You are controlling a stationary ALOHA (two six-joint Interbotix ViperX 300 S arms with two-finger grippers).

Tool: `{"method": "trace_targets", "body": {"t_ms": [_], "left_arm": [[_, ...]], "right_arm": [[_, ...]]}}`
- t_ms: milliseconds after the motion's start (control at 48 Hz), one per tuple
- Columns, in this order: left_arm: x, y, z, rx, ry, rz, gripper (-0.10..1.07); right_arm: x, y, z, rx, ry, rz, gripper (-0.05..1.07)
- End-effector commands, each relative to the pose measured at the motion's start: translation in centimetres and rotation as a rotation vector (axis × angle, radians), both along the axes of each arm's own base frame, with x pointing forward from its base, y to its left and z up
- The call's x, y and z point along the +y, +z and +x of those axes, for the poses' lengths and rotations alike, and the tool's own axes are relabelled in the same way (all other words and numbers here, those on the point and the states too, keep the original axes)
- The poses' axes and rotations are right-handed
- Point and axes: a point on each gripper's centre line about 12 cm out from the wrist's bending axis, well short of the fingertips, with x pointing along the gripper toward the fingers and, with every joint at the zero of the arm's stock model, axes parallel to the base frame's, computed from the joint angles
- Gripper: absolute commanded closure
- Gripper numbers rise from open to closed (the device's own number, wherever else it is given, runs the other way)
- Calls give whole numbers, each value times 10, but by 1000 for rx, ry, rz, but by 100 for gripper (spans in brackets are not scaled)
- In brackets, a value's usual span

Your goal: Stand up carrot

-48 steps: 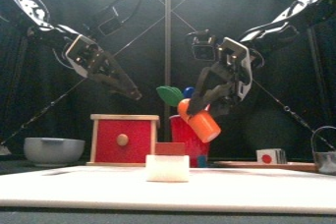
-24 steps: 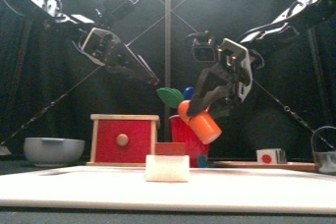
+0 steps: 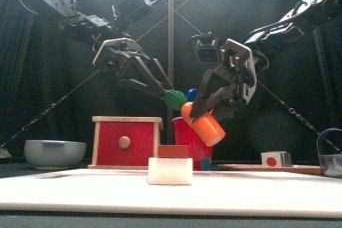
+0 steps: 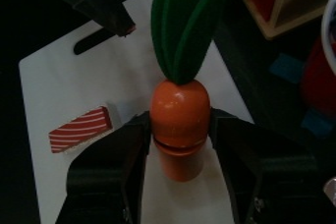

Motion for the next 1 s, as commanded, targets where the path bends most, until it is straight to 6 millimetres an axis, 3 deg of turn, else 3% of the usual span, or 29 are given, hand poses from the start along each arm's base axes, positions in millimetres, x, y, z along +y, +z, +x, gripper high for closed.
{"method": "trace_targets", "body": {"t_ms": [0,979], "left_arm": [[2,9,7,-22,-6,20,0],[7,1,23,-8,-26,66,2]], "right_arm": [[0,10,4,-35,0,2,43],[1,6,3,-21,-4,10,43]]}}
